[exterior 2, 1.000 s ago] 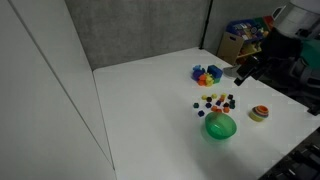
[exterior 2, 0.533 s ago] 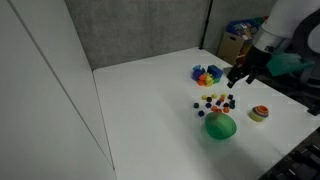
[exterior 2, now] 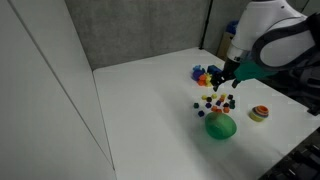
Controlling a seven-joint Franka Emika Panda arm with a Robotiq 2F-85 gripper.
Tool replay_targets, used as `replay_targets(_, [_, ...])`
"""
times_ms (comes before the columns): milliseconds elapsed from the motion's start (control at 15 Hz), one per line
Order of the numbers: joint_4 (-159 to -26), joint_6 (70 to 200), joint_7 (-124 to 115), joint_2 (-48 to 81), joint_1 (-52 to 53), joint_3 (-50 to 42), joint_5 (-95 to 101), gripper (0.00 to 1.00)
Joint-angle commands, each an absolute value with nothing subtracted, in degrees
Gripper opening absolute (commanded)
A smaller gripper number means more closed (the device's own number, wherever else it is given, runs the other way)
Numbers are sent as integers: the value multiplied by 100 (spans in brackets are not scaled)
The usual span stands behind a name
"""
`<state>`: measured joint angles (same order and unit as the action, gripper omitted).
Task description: Put the blue block inside the bowl
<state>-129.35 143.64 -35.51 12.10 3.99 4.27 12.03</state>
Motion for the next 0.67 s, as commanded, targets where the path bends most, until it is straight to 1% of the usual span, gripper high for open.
replay_targets(0, [-12168, 14074, -3640, 1936, 700, 185, 1135, 100])
replay_targets(600, [-10975, 14048, -2802, 3362, 843, -57, 797, 100])
